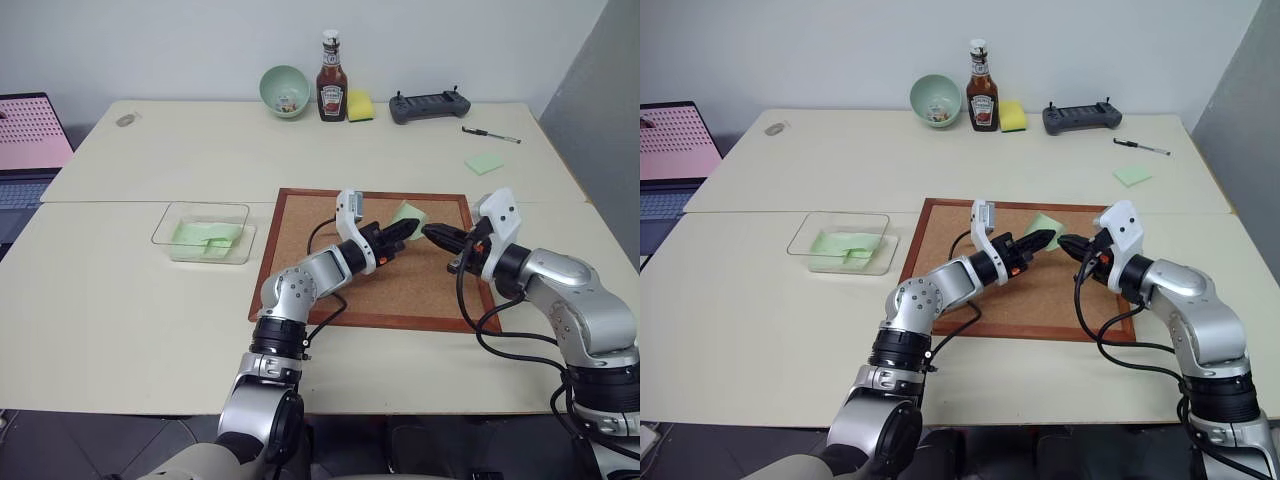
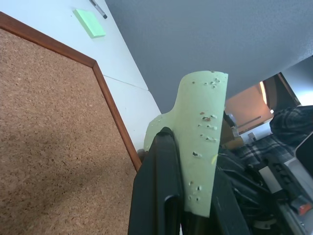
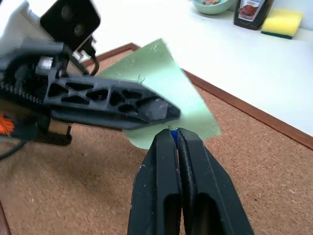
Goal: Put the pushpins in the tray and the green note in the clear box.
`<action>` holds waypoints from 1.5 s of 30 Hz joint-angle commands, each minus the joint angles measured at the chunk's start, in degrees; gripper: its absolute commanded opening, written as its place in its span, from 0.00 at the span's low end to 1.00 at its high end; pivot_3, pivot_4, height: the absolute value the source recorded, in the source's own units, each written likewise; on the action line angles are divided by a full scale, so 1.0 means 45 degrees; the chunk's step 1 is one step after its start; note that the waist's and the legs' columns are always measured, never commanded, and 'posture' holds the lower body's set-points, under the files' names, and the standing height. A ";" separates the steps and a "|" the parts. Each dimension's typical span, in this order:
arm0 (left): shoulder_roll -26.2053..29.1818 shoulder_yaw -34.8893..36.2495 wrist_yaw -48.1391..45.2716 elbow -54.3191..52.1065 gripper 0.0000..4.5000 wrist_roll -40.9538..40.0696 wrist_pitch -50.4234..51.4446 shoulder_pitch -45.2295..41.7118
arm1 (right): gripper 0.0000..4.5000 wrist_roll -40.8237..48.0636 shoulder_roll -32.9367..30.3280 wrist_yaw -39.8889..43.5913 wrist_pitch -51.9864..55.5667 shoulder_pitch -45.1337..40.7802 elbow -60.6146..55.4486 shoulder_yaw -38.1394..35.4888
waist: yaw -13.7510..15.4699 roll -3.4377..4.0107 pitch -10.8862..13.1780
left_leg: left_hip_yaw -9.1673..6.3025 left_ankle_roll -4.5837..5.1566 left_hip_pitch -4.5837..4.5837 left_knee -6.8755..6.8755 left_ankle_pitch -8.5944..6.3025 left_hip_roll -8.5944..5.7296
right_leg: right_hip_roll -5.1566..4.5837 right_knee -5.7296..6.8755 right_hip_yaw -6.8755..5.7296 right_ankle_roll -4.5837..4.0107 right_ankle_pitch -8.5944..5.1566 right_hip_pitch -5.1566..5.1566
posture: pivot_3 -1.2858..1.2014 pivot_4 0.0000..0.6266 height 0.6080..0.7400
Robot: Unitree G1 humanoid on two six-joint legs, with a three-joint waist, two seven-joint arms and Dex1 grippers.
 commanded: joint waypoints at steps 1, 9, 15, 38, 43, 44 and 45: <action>-0.0725 -0.0161 -0.0069 -0.0496 0.00 0.0129 -0.0295 0.0151 | 0.00 0.0840 0.0250 -0.0545 0.0607 -0.0259 -0.0752 -0.0727 | -0.0001 0.0000 0.0000 | 0.0000 0.0000 0.0000 0.0000 0.0000 -0.0001 | 0.0000 0.0000 0.0000 0.0000 0.0000 0.0000 | 0.52 0.24 1.00; -0.0711 -0.0161 0.0022 -0.0408 0.00 0.0295 -0.0467 0.0155 | 0.00 0.1615 0.0330 -0.1049 0.1166 -0.0312 -0.0783 -0.1350 | -0.0001 0.0001 0.0000 | 0.0001 0.0002 -0.0004 0.0000 -0.0001 -0.0001 | 0.0000 0.0002 0.0000 0.0000 0.0000 -0.0005 | 0.52 0.24 1.00; -0.0689 -0.0148 0.0061 -0.0337 0.00 0.0407 -0.0540 0.0146 | 0.00 0.2171 0.0388 -0.1346 0.1448 -0.0274 -0.0819 -0.1752 | -0.0003 0.0001 0.0000 | 0.0001 0.0003 -0.0007 0.0000 -0.0001 0.0000 | 0.0001 0.0003 0.0000 0.0000 0.0000 -0.0008 | 0.52 0.24 1.00; 0.0378 -0.0876 -0.0213 -0.2142 0.00 0.0751 0.0129 0.0695 | 0.00 0.0170 -0.3306 -0.0023 -0.1000 0.2577 -0.0088 -0.2542 | 0.0006 0.0004 -0.0002 | 0.0008 0.0002 -0.0056 0.0001 -0.0001 -0.0003 | 0.0000 0.0000 0.0002 0.0000 0.0000 -0.0049 | 0.52 0.24 1.00; 0.0589 -0.1066 -0.0415 -0.2531 0.00 0.0962 0.0246 0.0866 | 0.00 -0.1354 -0.4874 0.0586 -0.2022 0.4115 0.0758 -0.2431 | -0.0010 0.0002 -0.0001 | 0.0023 0.0003 -0.0049 0.0011 -0.0001 -0.0001 | 0.0001 0.0004 0.0017 0.0000 0.0000 -0.0046 | 0.52 0.24 1.00; 0.0591 -0.1092 -0.0443 -0.2538 0.00 0.0995 0.0237 0.0860 | 0.00 -0.1607 -0.5041 0.0619 -0.2192 0.4249 0.0947 -0.2353 | -0.0022 0.0001 0.0000 | 0.0023 0.0003 -0.0046 0.0010 -0.0001 -0.0001 | 0.0001 0.0007 0.0019 0.0001 0.0000 -0.0046 | 0.52 0.24 1.00; 0.0593 -0.1112 -0.0469 -0.2544 0.00 0.1023 0.0231 0.0855 | 0.00 -0.1795 -0.5153 0.0649 -0.2318 0.4340 0.1078 -0.2301 | -0.0038 0.0000 0.0000 | 0.0024 0.0003 -0.0044 0.0011 -0.0001 0.0002 | 0.0002 0.0008 0.0019 0.0001 0.0000 -0.0046 | 0.52 0.24 1.00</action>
